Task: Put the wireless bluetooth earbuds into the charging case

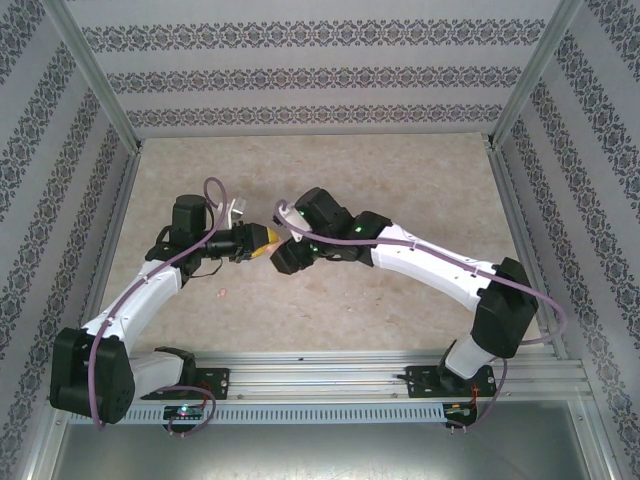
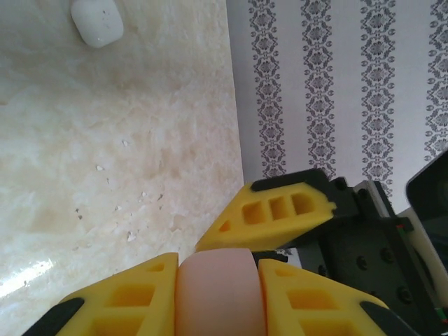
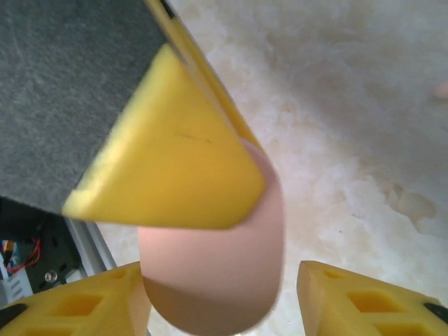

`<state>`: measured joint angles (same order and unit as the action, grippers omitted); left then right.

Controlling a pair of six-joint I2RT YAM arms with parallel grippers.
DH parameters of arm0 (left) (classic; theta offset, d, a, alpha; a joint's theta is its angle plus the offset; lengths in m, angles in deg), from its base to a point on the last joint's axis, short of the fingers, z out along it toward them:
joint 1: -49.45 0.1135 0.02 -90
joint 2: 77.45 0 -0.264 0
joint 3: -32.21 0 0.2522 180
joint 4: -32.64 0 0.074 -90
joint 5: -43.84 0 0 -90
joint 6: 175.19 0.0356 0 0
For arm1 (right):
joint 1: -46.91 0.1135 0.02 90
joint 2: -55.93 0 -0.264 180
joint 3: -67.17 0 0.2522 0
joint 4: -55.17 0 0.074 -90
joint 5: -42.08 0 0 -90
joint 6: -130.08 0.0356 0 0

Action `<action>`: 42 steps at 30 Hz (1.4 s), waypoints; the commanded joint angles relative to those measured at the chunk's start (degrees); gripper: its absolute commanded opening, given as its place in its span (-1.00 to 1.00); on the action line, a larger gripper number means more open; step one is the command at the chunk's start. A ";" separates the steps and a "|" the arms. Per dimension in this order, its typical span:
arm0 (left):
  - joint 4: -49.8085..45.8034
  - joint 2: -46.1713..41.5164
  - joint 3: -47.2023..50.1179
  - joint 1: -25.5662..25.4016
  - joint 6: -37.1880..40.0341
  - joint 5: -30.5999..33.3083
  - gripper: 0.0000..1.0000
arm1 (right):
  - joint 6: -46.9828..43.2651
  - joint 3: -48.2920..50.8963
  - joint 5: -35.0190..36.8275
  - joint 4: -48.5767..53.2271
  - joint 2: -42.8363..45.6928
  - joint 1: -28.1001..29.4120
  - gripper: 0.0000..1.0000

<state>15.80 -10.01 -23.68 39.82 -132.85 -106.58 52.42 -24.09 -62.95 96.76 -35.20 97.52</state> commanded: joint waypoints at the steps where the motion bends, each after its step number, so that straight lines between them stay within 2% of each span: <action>1: 6.04 -0.66 0.66 -0.17 -3.17 3.21 -0.59 | 6.47 0.22 2.92 -0.59 4.47 -1.41 0.21; 7: 16.76 -1.16 3.18 -0.21 -10.93 8.83 -0.59 | 22.45 4.28 4.74 -5.57 10.91 -3.54 0.28; 12: 22.63 -2.13 3.80 -0.21 -15.85 12.56 -0.59 | 41.31 13.53 3.14 -18.02 14.71 -6.34 0.30; 14: 24.15 -2.56 3.95 -0.18 -17.48 13.36 -0.60 | 46.02 15.53 2.47 -22.30 14.61 -6.58 0.30; 21: 27.88 -4.81 5.50 -0.30 -22.78 15.25 -0.60 | 52.66 13.87 -2.92 -29.80 10.28 -5.64 0.30; 35: 31.29 -7.45 6.69 -1.56 -27.71 17.94 -0.59 | 62.74 13.77 -6.99 -44.17 4.37 -4.64 0.23; 38: 32.24 -7.37 7.16 -1.79 -28.53 18.35 -0.60 | 64.39 13.24 -7.92 -46.23 3.16 -4.55 0.19; 42: 34.14 -7.14 7.50 -2.02 -30.03 18.43 -0.60 | 66.94 13.88 -8.03 -49.55 2.06 -4.55 0.01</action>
<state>44.70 -16.20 -16.66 38.56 -161.00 -88.74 116.33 -9.25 -69.74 52.64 -32.29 92.56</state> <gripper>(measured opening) 0.206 0.518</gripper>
